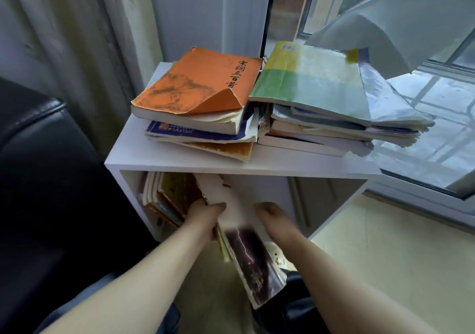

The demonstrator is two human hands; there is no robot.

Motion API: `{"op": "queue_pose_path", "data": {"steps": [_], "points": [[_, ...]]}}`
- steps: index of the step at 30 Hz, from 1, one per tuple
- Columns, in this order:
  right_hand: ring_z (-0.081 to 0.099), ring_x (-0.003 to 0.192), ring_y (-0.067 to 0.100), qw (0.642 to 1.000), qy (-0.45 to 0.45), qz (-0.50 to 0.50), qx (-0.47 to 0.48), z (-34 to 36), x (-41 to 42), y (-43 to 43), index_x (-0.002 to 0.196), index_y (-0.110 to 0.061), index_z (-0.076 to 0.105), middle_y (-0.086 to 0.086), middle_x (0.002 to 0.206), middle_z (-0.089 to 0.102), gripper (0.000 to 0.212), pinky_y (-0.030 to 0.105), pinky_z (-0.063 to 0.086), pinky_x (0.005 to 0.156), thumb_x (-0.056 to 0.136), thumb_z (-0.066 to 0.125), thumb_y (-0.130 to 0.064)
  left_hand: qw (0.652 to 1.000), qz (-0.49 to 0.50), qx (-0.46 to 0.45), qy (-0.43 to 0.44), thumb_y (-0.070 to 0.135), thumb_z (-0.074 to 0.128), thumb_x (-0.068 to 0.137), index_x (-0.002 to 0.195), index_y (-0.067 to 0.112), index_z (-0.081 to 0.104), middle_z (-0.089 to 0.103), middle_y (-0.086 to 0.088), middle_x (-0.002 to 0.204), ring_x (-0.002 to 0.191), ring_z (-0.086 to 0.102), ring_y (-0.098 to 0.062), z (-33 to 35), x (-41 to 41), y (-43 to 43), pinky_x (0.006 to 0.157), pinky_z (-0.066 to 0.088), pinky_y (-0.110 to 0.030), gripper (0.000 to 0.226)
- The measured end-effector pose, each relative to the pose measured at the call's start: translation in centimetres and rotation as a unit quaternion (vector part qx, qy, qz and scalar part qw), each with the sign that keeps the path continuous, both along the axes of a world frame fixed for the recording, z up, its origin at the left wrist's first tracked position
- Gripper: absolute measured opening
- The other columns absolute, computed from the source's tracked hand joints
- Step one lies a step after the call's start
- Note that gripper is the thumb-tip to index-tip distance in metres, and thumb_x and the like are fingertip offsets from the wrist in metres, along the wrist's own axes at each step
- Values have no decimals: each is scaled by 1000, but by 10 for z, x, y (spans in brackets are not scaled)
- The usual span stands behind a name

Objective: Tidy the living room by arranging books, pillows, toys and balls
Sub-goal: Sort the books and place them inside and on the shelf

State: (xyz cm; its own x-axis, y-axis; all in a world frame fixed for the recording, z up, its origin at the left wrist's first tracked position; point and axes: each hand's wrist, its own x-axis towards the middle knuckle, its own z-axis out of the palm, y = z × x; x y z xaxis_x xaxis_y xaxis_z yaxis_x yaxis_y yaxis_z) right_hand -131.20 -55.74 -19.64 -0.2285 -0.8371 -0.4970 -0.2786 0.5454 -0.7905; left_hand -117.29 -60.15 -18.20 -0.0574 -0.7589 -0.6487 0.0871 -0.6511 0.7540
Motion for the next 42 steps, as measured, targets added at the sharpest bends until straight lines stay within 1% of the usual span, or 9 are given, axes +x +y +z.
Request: {"op": "queue_pose_path", "data": {"steps": [5, 8, 11, 18, 27, 31, 34, 37, 42], "points": [[37, 134, 31, 982, -81, -141, 97, -22, -29, -3, 144, -9, 32, 14, 148, 36, 67, 38, 27, 111, 95, 36, -54, 993, -92, -24, 63, 6, 55, 90, 110, 7, 56, 65, -11, 100, 89, 62, -25, 13, 13, 1, 80, 51, -35, 21], [57, 116, 30, 938, -267, -176, 135, -45, -30, -5, 131, -16, 54, 13, 127, 60, 79, 47, 40, 106, 78, 43, -73, 985, -131, -13, 111, 17, 58, 83, 117, 9, 56, 67, -14, 108, 99, 63, -28, 9, 27, -6, 88, 50, -40, 34], [63, 107, 31, 903, -360, -200, 118, -51, -26, -11, 115, -17, 66, 14, 114, 68, 65, 47, 50, 91, 80, 47, -69, 980, -153, -24, 121, 24, 55, 86, 114, 10, 59, 70, -11, 102, 91, 67, -23, 9, 36, -11, 78, 54, -34, 31], [65, 75, 21, 952, -244, -176, -61, -27, -28, -19, 98, -12, 64, 8, 87, 68, 18, 32, 53, 62, 84, 62, -1, 981, -106, -149, -56, 27, 50, 94, 92, 29, 56, 66, 2, 94, 91, 63, -18, -1, 40, -18, 79, 51, -31, 6], [59, 77, 15, 944, -170, -213, -186, -17, -27, -37, 87, -21, 59, 0, 86, 62, 29, 26, 49, 65, 82, 60, 8, 990, -40, -110, -82, 7, 55, 90, 128, 20, 47, 54, -6, 126, 121, 48, -27, -16, 8, -36, 102, 41, -48, 41], [60, 80, 17, 931, -190, -237, -201, -16, -32, -47, 95, -11, 60, 2, 86, 63, 26, 31, 52, 76, 81, 59, 12, 992, -1, -91, -86, 2, 60, 86, 129, 15, 47, 54, -6, 125, 119, 49, -25, -23, -3, -44, 104, 40, -43, 47], [60, 80, 19, 926, -202, -249, -197, -18, -34, -52, 87, -11, 61, 4, 84, 63, 26, 36, 50, 81, 80, 58, 14, 991, 4, -84, -101, 0, 59, 86, 106, 14, 53, 55, -7, 110, 94, 51, -17, -21, -8, -45, 89, 41, -31, 26], [59, 84, 25, 919, -210, -273, -192, -20, -36, -57, 82, -11, 62, 7, 83, 63, 27, 39, 48, 85, 77, 58, 16, 990, -3, -87, -111, 2, 60, 86, 119, 10, 51, 56, -6, 113, 103, 51, -20, -17, -10, -44, 87, 39, -27, 35], [58, 77, 22, 916, -222, -289, -169, -17, -37, -58, 75, -11, 61, 6, 76, 61, 29, 28, 47, 65, 76, 57, 18, 982, -57, -70, -164, 13, 65, 85, 133, 13, 46, 51, -8, 135, 128, 45, -27, -15, -8, -38, 101, 40, -37, 52]]}}
